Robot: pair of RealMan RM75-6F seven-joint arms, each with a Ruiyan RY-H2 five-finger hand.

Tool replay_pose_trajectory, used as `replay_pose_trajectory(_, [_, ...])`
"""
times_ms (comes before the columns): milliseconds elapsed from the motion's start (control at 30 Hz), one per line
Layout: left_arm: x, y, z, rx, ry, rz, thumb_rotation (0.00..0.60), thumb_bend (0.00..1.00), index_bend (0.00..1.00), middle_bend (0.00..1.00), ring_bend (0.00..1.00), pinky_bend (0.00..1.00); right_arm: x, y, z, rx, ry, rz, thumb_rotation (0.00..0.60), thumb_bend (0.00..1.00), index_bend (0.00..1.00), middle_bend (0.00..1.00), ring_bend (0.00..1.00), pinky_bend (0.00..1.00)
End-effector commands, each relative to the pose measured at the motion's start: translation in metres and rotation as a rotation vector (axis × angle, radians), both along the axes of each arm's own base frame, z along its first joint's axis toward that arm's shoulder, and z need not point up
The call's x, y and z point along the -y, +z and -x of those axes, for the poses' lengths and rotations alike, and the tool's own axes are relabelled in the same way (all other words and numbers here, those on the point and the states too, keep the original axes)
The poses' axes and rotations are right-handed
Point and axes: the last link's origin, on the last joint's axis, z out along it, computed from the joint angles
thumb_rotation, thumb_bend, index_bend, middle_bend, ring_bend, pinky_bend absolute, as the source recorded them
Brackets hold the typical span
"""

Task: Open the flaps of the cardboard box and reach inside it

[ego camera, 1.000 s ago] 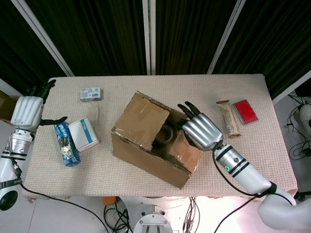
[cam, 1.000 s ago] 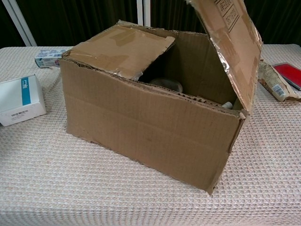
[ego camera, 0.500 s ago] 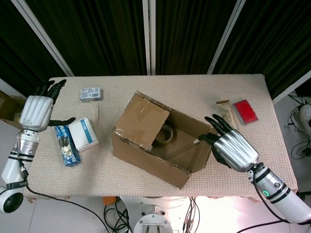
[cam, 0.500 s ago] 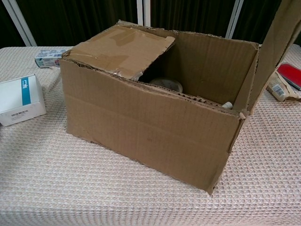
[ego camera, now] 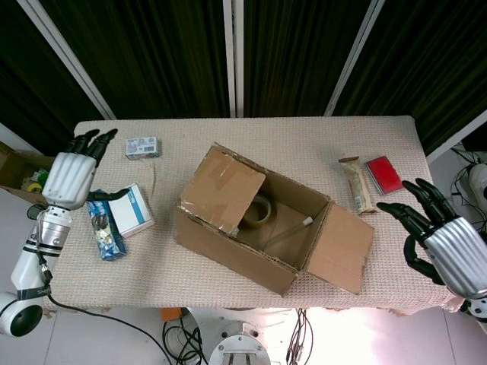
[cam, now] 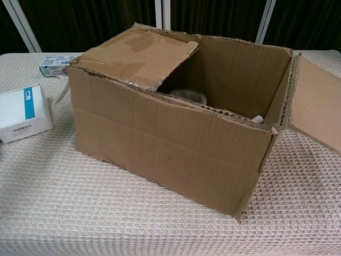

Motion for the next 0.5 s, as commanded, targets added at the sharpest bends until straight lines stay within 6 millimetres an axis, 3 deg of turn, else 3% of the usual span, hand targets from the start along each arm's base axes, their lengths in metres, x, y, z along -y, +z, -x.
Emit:
replay_pose_trajectory(33, [0.007, -0.010, -0.016, -0.006, -0.081, 0.035, 0.432, 0.07, 0.05, 0.17, 0.08, 0.17, 0.003, -0.001, 0.013, 0.043, -0.017, 0.048, 0.600, 0.81, 0.03, 0.10, 0.00, 0.00])
replay_pose_trajectory(167, [0.016, -0.023, -0.044, -0.059, -0.210, 0.064, 0.412, 0.07, 0.05, 0.17, 0.08, 0.17, 0.012, -0.004, 0.017, 0.084, -0.024, 0.074, 0.600, 0.79, 0.00, 0.03, 0.00, 0.00])
replay_pose_trajectory(233, [0.020, -0.034, -0.061, -0.088, -0.263, 0.088, 0.349, 0.07, 0.05, 0.18, 0.08, 0.17, 0.017, -0.005, 0.019, 0.098, -0.030, 0.094, 0.600, 0.79, 0.00, 0.01, 0.00, 0.00])
replay_pose_trajectory(367, [0.025, -0.060, -0.097, -0.095, -0.329, 0.148, 0.127, 0.06, 0.05, 0.18, 0.08, 0.17, 0.025, -0.007, 0.021, 0.118, -0.046, 0.115, 0.600, 0.79, 0.00, 0.00, 0.00, 0.00])
replay_pose_trajectory(500, [0.021, -0.091, -0.130, -0.119, -0.379, 0.181, 0.011, 0.06, 0.05, 0.17, 0.08, 0.17, 0.031, -0.007, 0.022, 0.127, -0.060, 0.121, 0.600, 0.79, 0.00, 0.00, 0.00, 0.00])
